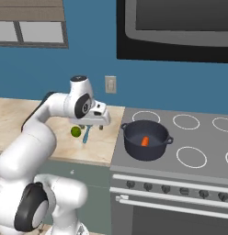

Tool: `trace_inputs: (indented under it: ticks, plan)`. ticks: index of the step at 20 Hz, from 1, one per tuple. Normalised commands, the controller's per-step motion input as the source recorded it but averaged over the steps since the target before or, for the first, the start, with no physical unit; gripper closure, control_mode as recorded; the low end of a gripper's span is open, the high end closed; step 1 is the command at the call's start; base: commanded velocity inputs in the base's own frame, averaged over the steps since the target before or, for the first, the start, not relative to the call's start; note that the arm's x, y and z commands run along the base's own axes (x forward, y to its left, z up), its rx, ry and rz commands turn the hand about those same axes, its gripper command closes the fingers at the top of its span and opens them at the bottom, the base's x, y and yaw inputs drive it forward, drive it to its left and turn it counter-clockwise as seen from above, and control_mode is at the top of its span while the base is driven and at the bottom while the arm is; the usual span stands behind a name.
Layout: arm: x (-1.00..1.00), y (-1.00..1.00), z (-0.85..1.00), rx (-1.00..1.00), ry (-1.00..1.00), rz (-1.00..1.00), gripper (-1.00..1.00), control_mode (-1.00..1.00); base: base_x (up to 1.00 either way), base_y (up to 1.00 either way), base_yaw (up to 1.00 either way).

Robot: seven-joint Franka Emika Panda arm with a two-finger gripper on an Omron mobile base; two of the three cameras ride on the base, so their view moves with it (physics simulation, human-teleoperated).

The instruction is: Put the carrot and lime in the pot. Retrieve the spatula and lightly stir the vegetables in the pot.

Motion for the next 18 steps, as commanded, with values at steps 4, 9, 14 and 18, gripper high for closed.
trace_inputs:
  ticks: [4,9,14,18]
  plan:
    - [0.13,0.82,0.0,0.0,0.21,0.0,-1.0,-1.0,0.0,0.0,0.0]
    - [0.29,0.72,0.0,0.0,0.38,0.0,-1.0,-1.0,0.0,0.0,0.0]
    - [0.29,0.53,-0.1,0.03,0.33,0.01,-1.0,-1.0,0.0,0.0,0.0]
    - [0.24,0.42,-0.12,0.08,0.31,0.03,-1.0,-1.0,0.0,0.0,0.0]
